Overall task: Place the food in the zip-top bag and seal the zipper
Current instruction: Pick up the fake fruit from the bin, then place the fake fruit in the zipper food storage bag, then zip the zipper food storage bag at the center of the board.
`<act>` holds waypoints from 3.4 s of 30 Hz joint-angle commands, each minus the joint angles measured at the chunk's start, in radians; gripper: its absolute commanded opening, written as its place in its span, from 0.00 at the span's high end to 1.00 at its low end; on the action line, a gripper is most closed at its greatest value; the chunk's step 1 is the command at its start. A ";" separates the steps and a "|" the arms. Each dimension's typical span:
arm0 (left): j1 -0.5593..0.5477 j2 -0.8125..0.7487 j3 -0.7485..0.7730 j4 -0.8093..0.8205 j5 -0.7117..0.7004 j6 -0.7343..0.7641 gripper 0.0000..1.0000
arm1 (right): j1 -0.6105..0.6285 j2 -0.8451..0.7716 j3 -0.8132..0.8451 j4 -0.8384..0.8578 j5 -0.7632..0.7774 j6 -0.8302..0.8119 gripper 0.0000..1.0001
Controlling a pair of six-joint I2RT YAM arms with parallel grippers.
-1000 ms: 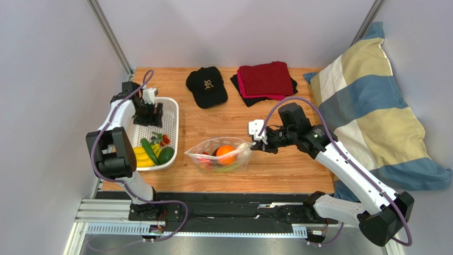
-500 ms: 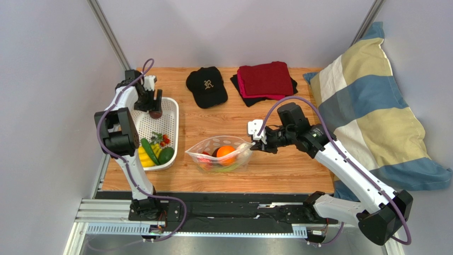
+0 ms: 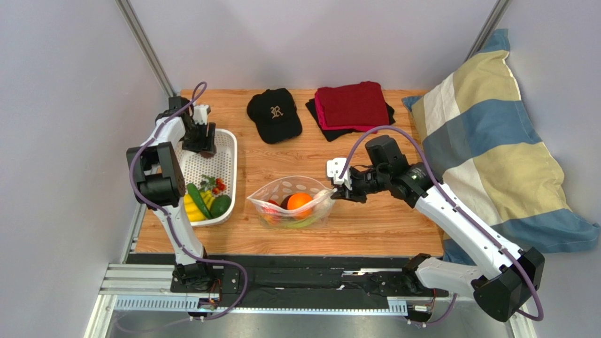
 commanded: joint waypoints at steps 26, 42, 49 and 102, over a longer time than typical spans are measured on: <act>-0.608 -0.714 0.096 -0.446 0.490 -0.085 0.53 | 0.018 -0.007 0.045 0.031 -0.008 0.007 1.00; -0.716 -0.725 -0.091 -0.456 0.375 -0.092 0.31 | 0.030 -0.018 0.040 0.035 0.004 0.021 1.00; -0.716 -0.722 -0.033 -0.515 0.460 -0.005 0.44 | 0.035 -0.008 0.050 0.035 0.009 0.021 1.00; -1.010 -0.874 -0.531 0.560 0.429 0.192 0.14 | 0.061 -0.011 0.063 0.064 -0.008 0.059 1.00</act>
